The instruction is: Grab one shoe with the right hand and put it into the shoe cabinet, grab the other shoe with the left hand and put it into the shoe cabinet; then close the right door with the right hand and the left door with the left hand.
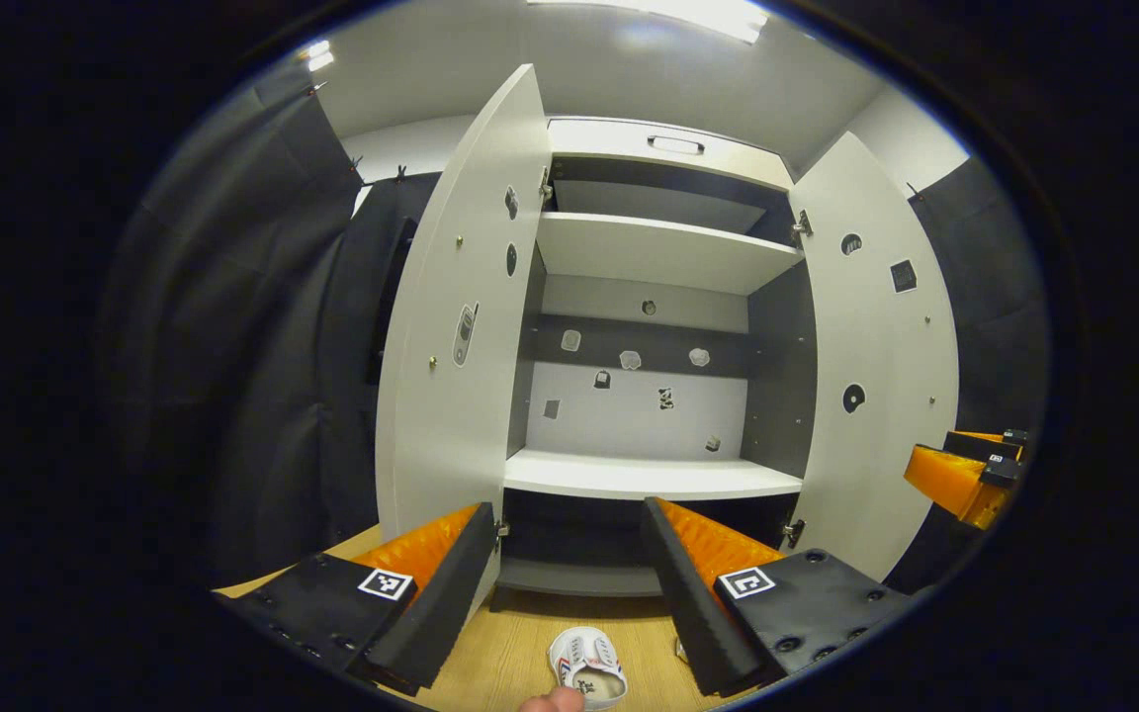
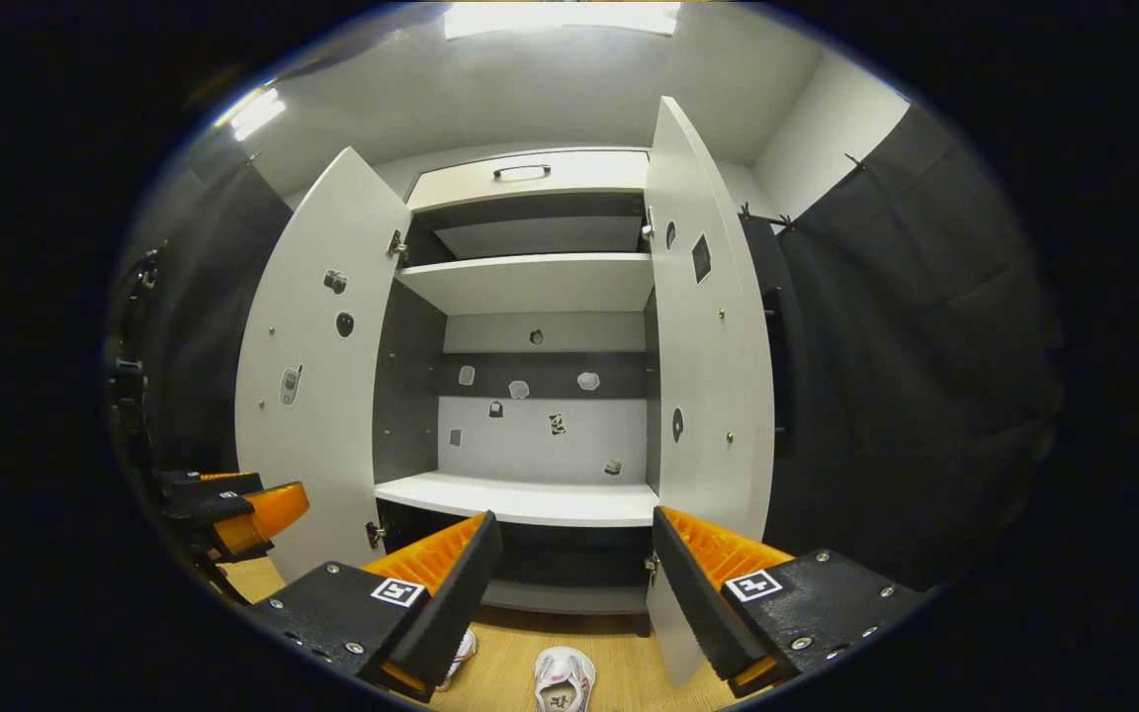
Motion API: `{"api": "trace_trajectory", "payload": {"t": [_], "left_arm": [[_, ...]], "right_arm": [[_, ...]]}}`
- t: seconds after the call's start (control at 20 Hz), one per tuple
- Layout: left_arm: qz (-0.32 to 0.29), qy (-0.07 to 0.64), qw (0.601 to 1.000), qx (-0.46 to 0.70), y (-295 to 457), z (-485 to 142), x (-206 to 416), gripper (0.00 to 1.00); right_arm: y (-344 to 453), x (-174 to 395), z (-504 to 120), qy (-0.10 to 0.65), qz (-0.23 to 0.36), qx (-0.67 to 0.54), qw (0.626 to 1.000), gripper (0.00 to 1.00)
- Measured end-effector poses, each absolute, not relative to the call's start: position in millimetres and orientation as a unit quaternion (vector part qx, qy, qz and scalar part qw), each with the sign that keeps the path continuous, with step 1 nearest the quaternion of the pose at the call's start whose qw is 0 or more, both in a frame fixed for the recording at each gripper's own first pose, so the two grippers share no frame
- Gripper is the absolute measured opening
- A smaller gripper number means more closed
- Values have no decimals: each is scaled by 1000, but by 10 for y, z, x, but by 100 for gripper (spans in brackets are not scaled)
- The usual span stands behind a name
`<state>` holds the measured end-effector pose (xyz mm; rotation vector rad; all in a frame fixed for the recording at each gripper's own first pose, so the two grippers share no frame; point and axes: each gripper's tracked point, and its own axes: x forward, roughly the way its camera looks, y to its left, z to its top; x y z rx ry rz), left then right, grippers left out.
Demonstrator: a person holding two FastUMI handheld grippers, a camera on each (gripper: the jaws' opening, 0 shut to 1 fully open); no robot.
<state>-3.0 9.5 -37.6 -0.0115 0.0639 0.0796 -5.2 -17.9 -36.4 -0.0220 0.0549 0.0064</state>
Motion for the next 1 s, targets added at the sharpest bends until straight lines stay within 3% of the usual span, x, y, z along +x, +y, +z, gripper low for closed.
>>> {"api": "trace_trajectory", "payload": {"t": [0.55,0.95,1.0], "left_arm": [[35,26,999,-3,60,-322,-65,96],[43,31,999,-8,133,-367,-56,96],[44,30,999,-10,138,-364,-56,96]], "right_arm": [[-113,102,-410,18,12,-21,1000,94],[-153,295,-1470,121,11,-7,993,95],[-169,283,-1662,140,11,-8,990,99]]}}
